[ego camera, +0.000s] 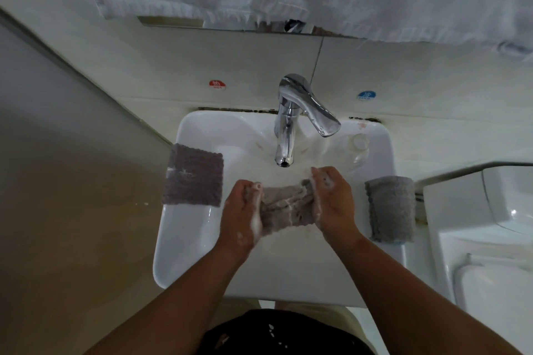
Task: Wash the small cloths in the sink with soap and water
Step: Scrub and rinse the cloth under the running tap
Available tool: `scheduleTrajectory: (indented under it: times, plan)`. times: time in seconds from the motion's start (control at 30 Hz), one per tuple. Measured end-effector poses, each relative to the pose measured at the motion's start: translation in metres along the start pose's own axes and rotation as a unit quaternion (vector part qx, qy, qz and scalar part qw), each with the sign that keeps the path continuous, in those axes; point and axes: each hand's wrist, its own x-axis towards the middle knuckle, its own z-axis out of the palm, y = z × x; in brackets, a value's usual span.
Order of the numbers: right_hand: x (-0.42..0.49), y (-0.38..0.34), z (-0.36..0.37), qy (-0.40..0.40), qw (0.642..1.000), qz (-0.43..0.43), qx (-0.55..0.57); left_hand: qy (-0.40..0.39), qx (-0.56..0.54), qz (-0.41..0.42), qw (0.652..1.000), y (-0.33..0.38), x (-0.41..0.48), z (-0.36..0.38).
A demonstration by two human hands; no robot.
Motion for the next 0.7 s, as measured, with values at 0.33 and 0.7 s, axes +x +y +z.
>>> scheduleTrajectory:
  times: [0.33,0.7]
  plan:
    - [-0.030,0.004,0.012,-0.057,0.981,0.081,0.169,-0.036,-0.105,-0.104,0.988,-0.008,-0.012,0.016]
    - [-0.035,-0.012,0.025,0.009,0.999,0.007,0.034,-0.063,-0.031,0.021,0.997,0.016,-0.026,0.033]
